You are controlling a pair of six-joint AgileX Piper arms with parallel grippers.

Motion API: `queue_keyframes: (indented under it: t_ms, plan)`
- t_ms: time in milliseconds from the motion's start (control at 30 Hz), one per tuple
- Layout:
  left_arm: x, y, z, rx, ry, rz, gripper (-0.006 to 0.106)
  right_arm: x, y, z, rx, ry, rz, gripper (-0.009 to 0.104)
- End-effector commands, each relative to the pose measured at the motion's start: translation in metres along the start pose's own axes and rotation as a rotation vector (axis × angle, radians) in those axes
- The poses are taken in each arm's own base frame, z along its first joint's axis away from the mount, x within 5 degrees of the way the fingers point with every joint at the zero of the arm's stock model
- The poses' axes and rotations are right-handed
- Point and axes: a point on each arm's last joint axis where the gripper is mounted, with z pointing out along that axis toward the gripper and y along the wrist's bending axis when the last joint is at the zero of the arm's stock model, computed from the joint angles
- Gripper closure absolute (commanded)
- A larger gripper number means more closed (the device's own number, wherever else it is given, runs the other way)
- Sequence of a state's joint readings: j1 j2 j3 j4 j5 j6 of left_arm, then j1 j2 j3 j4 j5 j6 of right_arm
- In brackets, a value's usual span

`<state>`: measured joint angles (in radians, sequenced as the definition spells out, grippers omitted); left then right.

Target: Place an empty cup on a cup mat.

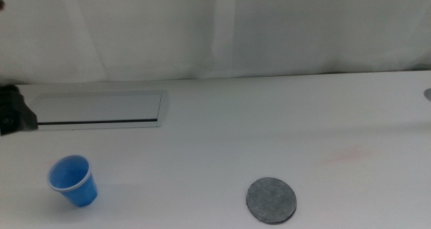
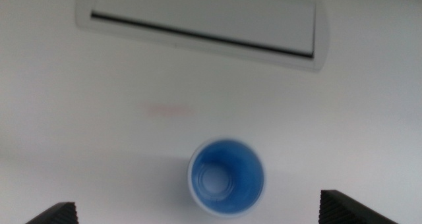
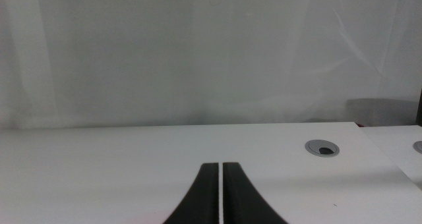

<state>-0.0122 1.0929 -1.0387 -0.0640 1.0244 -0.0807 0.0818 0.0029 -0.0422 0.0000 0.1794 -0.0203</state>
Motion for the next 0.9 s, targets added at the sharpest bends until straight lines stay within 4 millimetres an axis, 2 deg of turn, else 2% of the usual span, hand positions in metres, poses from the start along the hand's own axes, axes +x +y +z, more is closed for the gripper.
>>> queue_keyframes:
  t_ms: [0, 300, 500, 633, 867]
  plan:
    - [-0.002, 0.001, 0.014, -0.010, 0.071, -0.020, 0.009, 0.000, 0.000, -0.002, 0.001, -0.023, -0.003, 0.098]
    - [-0.006, 0.005, 0.057, -0.053, 0.228, -0.040, 0.009, 0.000, 0.000, -0.002, 0.001, -0.023, -0.003, 0.098]
    - [0.006, 0.008, 0.086, -0.067, 0.309, -0.042, 0.009, 0.000, 0.000, -0.002, 0.001, -0.025, -0.003, 0.098]
    - [0.014, 0.010, 0.101, -0.070, 0.320, -0.044, 0.009, 0.000, 0.000, -0.002, 0.001, -0.025, -0.003, 0.098]
    - [0.012, 0.011, 0.122, -0.070, 0.307, -0.045, 0.009, 0.000, 0.000, -0.002, 0.001, -0.025, -0.003, 0.098]
